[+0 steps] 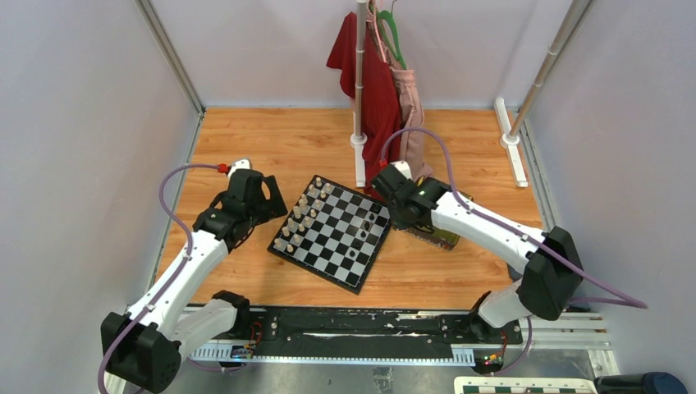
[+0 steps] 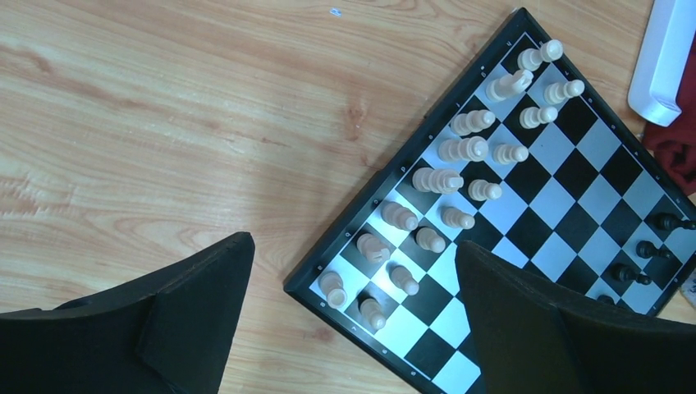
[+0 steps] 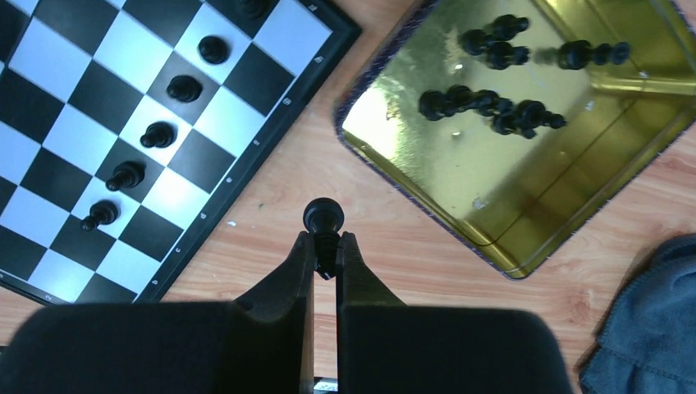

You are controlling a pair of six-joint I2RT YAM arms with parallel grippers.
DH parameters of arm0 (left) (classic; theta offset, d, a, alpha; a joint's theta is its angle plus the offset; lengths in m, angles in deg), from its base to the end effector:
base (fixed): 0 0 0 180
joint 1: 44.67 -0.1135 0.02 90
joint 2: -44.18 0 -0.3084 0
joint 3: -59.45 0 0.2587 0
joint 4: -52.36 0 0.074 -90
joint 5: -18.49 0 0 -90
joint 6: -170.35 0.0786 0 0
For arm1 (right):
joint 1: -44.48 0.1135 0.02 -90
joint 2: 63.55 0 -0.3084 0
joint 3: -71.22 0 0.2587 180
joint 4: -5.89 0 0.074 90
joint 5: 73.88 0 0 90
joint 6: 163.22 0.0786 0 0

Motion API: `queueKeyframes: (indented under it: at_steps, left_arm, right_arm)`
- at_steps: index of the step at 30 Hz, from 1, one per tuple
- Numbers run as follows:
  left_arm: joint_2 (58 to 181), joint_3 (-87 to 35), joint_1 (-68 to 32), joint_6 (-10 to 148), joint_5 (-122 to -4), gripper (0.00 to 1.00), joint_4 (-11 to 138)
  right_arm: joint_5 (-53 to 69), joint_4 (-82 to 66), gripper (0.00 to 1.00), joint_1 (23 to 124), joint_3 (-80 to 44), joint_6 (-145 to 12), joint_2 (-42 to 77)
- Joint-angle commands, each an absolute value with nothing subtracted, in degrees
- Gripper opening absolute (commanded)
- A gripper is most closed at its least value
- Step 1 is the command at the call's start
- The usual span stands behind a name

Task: Set up the chess pieces on the board
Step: Place the chess piece on the chessboard.

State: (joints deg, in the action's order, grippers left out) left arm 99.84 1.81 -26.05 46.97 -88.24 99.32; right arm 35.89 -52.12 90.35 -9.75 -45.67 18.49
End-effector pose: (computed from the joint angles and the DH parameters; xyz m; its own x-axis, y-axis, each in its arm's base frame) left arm 0.2064 -0.0457 0.2716 -0.6214 -0.3466 -0.7026 -0.2743 0.9363 -0.2193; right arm 0.2363 0.2054 0.2872 -0.7860 -0.1852 -0.5898 -0.2153 0.9764 -0.0196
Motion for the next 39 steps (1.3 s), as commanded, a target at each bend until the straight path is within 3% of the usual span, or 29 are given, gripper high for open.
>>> queueKeyframes:
  at_steps: [1, 17, 39]
  left_arm:
    - [98.19, 2.36, -25.86, 46.48, -88.16, 1.00, 100.00]
    - [93.99, 3.78, -25.86, 45.02, -89.59, 1.00, 102.74]
    - [94.46, 4.21, -25.86, 44.31, -89.72, 1.00, 102.65]
  right_arm:
    - [37.68, -53.09, 0.00, 94.74, -11.39, -44.36, 21.91]
    - [36.28, -50.13, 0.00, 103.19, -15.94, -45.04, 30.41]
    - [32.75, -45.32, 0.00, 104.34, -14.03, -46.22, 35.34]
